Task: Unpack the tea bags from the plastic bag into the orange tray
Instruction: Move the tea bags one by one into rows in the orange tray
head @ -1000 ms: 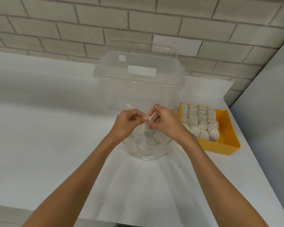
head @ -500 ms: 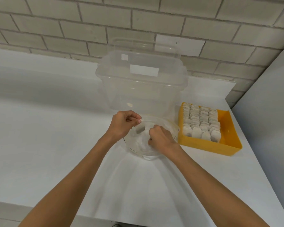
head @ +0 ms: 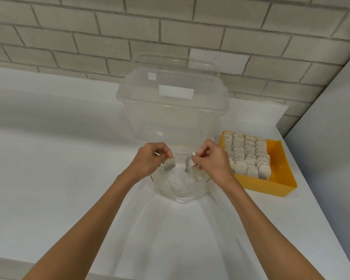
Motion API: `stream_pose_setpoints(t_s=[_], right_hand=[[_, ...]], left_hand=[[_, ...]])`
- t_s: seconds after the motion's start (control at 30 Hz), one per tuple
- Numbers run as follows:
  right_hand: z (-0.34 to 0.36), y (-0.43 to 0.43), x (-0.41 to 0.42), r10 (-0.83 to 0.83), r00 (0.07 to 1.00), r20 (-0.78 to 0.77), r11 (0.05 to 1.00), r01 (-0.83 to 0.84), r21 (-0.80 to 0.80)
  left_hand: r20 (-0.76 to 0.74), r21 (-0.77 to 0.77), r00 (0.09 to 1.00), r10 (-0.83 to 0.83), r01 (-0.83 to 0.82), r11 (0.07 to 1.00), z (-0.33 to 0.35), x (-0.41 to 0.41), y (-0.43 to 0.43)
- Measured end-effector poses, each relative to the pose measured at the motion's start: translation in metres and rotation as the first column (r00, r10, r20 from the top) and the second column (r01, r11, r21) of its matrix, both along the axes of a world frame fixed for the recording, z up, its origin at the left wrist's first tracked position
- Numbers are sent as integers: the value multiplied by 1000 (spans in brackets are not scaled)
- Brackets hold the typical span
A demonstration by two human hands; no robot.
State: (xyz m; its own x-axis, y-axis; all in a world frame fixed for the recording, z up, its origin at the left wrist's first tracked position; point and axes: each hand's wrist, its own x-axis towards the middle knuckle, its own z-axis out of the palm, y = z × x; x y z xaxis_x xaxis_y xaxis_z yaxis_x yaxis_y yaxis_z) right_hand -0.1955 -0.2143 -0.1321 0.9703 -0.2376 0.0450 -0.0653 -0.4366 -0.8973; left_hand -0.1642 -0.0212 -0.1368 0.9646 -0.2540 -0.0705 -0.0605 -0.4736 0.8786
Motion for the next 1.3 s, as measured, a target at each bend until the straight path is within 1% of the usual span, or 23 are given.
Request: stream_pose_setpoints(t_s=[0.07, 0.13, 0.2, 0.23, 0.4, 0.5, 0.57, 0.63, 0.7, 0.8, 0.93, 1.1, 1.3], right_hand=[[6, -6, -2, 4, 1000, 2, 977, -5, 212], [11, -11, -4, 9, 1000, -2, 933, -7, 360], [14, -17, -5, 31, 1000, 6, 909, -31, 416], [16, -20, -5, 58, 998, 13, 912, -58, 406], [38, -37, -4, 222, 973, 60, 952, -230, 201], [58, -48, -5, 241, 963, 123, 956, -257, 140], [69, -57, -6, 210, 960, 183, 972, -226, 66], [77, -68, -7, 157, 962, 222, 988, -150, -47], [86, -79, -10, 121, 964, 237, 983, -83, -165], [99, -98, -13, 136, 962, 236, 936, -47, -348], [110, -126, -15, 152, 964, 217, 869, -26, -493], [114, -159, -23, 161, 980, 119, 802, -60, -595], [102, -189, -33, 55, 997, 61, 823, -11, -568]], left_hand=[[-11, -2, 1000, -18, 18, 1000, 1, 0, -2], [-20, -18, 999, -29, 29, 999, 4, 1, -7], [-27, -61, 999, -47, 45, 997, 9, 0, -13], [-27, -84, 998, -63, 61, 995, 12, 0, -17], [-29, -109, 977, -211, 207, 972, 35, -1, -42], [21, -94, 960, -281, 281, 955, 43, 2, -59], [59, -119, 960, -275, 280, 953, 47, 3, -69], [108, -148, 964, -242, 257, 955, 50, 6, -81], [146, -173, 965, -217, 241, 955, 54, 8, -96], [164, -196, 962, -217, 248, 949, 58, 10, -120], [166, -199, 954, -248, 279, 940, 59, 12, -154], [184, -165, 936, -300, 331, 929, 59, 13, -190], [137, -138, 927, -349, 366, 920, 51, 12, -218]])
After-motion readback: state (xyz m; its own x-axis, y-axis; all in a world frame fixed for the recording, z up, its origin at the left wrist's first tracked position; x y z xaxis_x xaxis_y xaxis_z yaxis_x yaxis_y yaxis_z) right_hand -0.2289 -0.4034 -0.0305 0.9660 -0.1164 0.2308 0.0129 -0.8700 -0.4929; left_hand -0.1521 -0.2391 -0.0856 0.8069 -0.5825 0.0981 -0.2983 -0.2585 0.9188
